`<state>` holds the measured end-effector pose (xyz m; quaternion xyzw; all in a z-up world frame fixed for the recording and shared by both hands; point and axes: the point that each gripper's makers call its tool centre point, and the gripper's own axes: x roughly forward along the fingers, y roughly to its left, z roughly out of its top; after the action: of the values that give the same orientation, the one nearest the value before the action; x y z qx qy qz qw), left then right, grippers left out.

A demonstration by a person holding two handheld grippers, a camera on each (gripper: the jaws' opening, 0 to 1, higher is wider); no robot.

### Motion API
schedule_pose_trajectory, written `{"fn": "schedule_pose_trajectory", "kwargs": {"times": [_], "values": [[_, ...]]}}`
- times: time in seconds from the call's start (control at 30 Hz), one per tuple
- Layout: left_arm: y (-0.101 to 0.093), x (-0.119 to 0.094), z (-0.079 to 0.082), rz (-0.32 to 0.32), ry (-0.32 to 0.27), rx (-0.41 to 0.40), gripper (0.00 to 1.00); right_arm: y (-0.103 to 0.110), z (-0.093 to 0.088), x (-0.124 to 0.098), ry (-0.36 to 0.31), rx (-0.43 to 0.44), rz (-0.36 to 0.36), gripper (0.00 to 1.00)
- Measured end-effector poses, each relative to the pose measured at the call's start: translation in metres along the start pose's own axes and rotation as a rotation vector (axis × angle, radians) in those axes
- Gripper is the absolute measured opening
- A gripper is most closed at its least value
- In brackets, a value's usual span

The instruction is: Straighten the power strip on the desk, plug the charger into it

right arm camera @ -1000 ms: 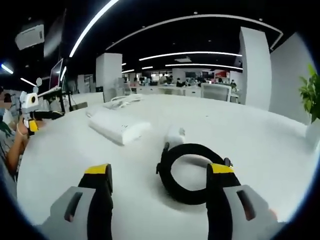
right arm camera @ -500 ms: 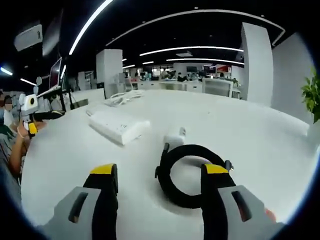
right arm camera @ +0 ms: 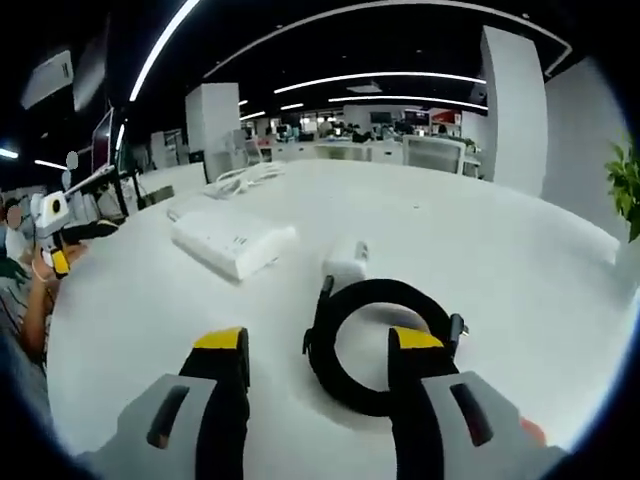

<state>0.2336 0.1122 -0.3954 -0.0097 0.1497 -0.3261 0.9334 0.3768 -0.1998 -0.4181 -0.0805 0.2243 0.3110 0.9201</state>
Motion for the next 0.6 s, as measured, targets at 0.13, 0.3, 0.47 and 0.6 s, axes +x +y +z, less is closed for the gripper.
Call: {"fn": "schedule_pose_trajectory", "kwargs": {"times": [0.13,0.3,0.47,0.6], "values": [[-0.0021,-0.0004,0.0007,-0.007,-0.005,-0.006,0.92,0.0023,-0.0020,0.0028,0.029,-0.033,0.008,0.54],[-0.0028,-0.0006,-0.0022,-0.007,0.004,-0.005,0.91,0.0075,-0.0035,0.0063,0.047,-0.031,0.032,0.50],[-0.0016,-0.0009,-0.0045,-0.001,0.009,-0.010,0.91,0.0095,-0.0046,0.0077,0.053,0.002,0.052,0.40],[-0.0025,-0.0012,-0.0032,-0.002,0.005,-0.008,0.91,0.0082,-0.0074,0.0066,0.077,-0.009,0.053,0.34]]}}
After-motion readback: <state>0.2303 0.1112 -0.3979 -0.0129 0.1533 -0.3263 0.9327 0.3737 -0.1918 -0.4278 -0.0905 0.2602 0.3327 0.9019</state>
